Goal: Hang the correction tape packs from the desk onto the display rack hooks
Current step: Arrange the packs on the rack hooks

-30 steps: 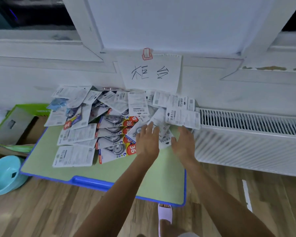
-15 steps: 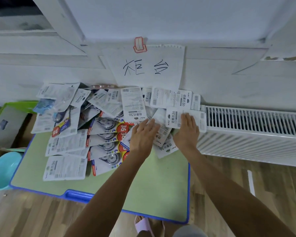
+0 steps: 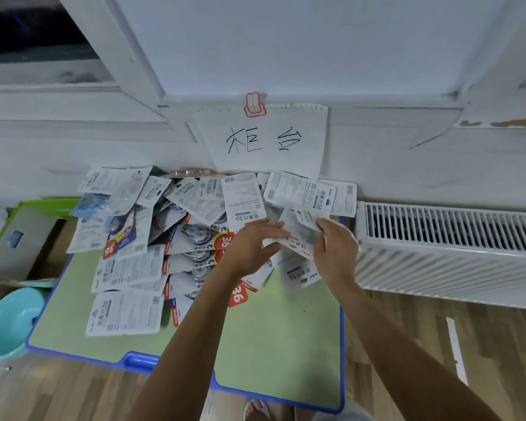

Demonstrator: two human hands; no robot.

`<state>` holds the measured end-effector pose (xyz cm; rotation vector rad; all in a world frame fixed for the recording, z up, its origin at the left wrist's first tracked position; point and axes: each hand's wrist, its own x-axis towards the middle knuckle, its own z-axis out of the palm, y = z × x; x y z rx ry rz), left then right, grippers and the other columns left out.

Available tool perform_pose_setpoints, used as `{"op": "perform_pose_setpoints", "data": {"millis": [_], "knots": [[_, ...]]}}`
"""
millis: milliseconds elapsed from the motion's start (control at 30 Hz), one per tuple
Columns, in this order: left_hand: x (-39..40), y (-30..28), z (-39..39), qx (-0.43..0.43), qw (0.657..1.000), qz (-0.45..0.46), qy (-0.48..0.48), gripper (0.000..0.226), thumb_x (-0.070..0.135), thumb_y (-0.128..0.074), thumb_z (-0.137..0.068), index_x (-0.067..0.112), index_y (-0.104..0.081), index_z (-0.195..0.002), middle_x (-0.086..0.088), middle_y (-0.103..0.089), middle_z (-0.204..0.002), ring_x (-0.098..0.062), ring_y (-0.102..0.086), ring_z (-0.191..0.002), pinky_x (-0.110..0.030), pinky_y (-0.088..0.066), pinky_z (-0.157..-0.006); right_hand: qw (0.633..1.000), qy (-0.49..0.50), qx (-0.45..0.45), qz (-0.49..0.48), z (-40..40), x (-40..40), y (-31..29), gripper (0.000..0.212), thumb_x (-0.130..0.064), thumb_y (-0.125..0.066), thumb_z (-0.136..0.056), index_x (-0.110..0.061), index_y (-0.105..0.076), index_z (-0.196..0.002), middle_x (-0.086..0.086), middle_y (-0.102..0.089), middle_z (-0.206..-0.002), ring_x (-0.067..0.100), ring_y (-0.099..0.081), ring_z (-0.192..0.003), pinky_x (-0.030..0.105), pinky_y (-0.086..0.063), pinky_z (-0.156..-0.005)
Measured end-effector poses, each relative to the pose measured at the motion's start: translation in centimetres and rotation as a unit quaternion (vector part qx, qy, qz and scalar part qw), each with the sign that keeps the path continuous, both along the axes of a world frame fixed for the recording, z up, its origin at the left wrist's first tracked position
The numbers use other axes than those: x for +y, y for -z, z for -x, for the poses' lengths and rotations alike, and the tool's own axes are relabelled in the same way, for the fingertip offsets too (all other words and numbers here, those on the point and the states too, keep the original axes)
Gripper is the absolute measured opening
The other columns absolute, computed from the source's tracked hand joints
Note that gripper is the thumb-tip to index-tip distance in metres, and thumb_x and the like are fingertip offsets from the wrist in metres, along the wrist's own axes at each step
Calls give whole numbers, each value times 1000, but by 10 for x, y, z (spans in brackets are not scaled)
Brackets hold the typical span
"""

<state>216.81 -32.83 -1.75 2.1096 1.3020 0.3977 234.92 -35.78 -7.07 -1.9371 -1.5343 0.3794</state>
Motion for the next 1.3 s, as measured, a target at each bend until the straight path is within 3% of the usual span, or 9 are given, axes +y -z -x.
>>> {"op": "perform_pose_setpoints", "data": {"millis": [200, 333, 433, 633, 800, 933, 1000, 1133, 1300], "knots": [[-7, -23, -9, -180, 971, 17, -157, 14, 21, -61, -93, 18, -74, -99, 3, -73, -90, -13, -65, -79, -29, -51, -73, 987, 61, 129, -77, -4, -5, -36, 23, -13, -44, -99, -1, -64, -102, 11, -63, -77, 18, -52, -63, 25, -35, -59], [-17, -36, -21, -357, 879, 167, -269, 14, 22, -62, -93, 18, -71, -83, -1, -73, -83, -18, -68, -77, -40, -55, -73, 965, 92, 232, -82, -4, -19, -61, 34, -12, -43, -99, -21, -44, -66, -7, -41, -59, 3, -33, -51, 18, -28, -50], [-28, -44, -30, -383, 853, 221, -277, 19, 23, -60, -94, 7, -64, -84, -8, -70, -84, -22, -65, -76, -46, -54, -75, 951, 120, 275, -79, -2, -40, -75, 38, -13, -43, -99, -26, -38, -64, -8, -40, -61, 5, -35, -55, 20, -30, -55], [-66, -60, -42, -376, 870, 247, -204, 23, 24, -59, -95, 12, -64, -76, 0, -72, -73, -16, -67, -67, -29, -54, -61, 921, 213, 309, -107, 5, -113, -90, 24, -13, -43, -98, -14, -46, -75, -5, -45, -67, 9, -40, -62, 30, -33, -66], [-116, -65, -47, -377, 872, 271, -159, 22, 24, -61, -94, 13, -64, -75, -1, -69, -74, -18, -63, -69, -34, -52, -66, 893, 299, 307, -136, 18, -191, -97, 31, -14, -43, -98, -19, -47, -68, -2, -47, -63, 6, -41, -55, 25, -34, -54], [-161, -68, -60, -364, 875, 305, -92, 17, 25, -63, -92, 11, -60, -83, -10, -57, -80, -22, -51, -75, -38, -43, -70, 856, 367, 327, -159, 27, -258, -100, 25, -16, -43, -98, 3, -54, -86, 30, -59, -88, 40, -59, -76, 46, -49, -68], [-187, -75, -73, -363, 871, 327, -51, 12, 25, -63, -92, 15, -56, -92, -8, -51, -89, -23, -45, -81, -40, -38, -72, 835, 402, 329, -181, 26, -291, -103, 26, -18, -44, -98, 4, -54, -88, 32, -60, -89, 39, -62, -77, 47, -49, -68], [-238, -85, -105, -341, 874, 345, 19, 24, 21, -62, -93, 7, -57, -74, -8, -60, -68, -20, -57, -64, -38, -49, -66, 800, 458, 316, -224, 19, -352, -119, 24, -22, -48, -98, -4, -60, -88, 16, -65, -81, 25, -61, -71, 40, -48, -61], [-320, -94, -146, -287, 868, 380, 141, 13, 16, -62, -90, 8, -69, -84, -11, -73, -82, -26, -71, -73, -43, -58, -70, 747, 526, 303, -271, 11, -443, -128, 23, -23, -48, -99, -13, -60, -82, 7, -64, -80, 24, -59, -74, 45, -48, -65]]}}
